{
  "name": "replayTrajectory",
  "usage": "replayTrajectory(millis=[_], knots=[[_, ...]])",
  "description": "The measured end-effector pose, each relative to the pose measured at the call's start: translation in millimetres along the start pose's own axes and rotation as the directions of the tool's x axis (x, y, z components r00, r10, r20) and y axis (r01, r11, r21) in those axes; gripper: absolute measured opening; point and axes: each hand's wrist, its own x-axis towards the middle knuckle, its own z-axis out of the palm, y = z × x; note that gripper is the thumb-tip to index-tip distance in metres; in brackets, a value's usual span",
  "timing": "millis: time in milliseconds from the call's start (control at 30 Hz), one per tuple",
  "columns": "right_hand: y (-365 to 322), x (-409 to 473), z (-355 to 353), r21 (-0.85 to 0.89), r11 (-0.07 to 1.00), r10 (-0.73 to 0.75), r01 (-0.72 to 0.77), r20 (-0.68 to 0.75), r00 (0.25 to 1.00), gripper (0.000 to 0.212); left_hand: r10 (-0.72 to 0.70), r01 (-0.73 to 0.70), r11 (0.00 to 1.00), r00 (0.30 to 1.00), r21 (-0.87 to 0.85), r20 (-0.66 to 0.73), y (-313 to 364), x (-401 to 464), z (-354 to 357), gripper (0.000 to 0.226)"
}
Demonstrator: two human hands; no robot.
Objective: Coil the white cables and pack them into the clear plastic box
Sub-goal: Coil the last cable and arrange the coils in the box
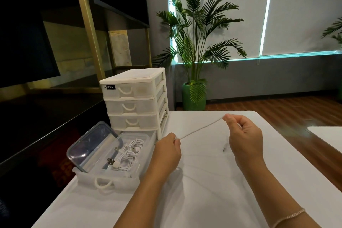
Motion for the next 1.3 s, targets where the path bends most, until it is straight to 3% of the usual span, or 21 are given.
replayTrajectory(millis=[100,200,267,400,467,567,800,1067,1300], knots=[[-3,2,0,0.101,0.98,0.163,-0.169,0.065,0.984,0.02,-0.16,0.17,0.951,0.985,-0.258,0.059,2,1,-5,0.024],[-2,5,-1,0.125,0.952,0.272,-0.28,0.078,0.959,0.024,-0.234,0.288,0.755,0.958,-0.59,0.168,5,2,-13,0.029],[3,7,-1,0.087,0.95,0.296,-0.3,0.051,0.954,0.024,-0.236,0.337,0.552,0.94,-0.763,0.244,8,2,-17,0.03],[16,10,-1,-0.039,0.979,0.201,-0.201,-0.003,0.98,0.027,-0.091,0.402,-0.02,0.911,-0.915,0.402,16,0,-27,0.025],[18,9,0,-0.124,0.986,0.11,-0.109,-0.001,0.994,0.025,-0.034,0.41,-0.193,0.905,-0.891,0.424,19,-1,-31,0.029],[18,5,1,-0.224,0.975,0.021,-0.013,0.033,0.999,0.02,0.016,0.398,-0.364,0.907,-0.842,0.421,21,-2,-32,0.036],[25,-3,8,-0.367,0.906,-0.128,0.209,0.235,0.964,0.019,0.056,0.354,-0.538,0.921,-0.765,0.386,15,-1,-34,0.024],[31,-9,12,-0.543,0.789,-0.082,0.287,0.37,0.925,0.018,-0.065,0.318,-0.559,0.904,-0.766,0.423,15,2,-37,0.037],[23,-15,14,-0.555,0.728,-0.063,0.402,0.53,0.846,0.021,-0.195,0.191,-0.63,0.9,-0.753,0.391,14,6,-36,0.029]])
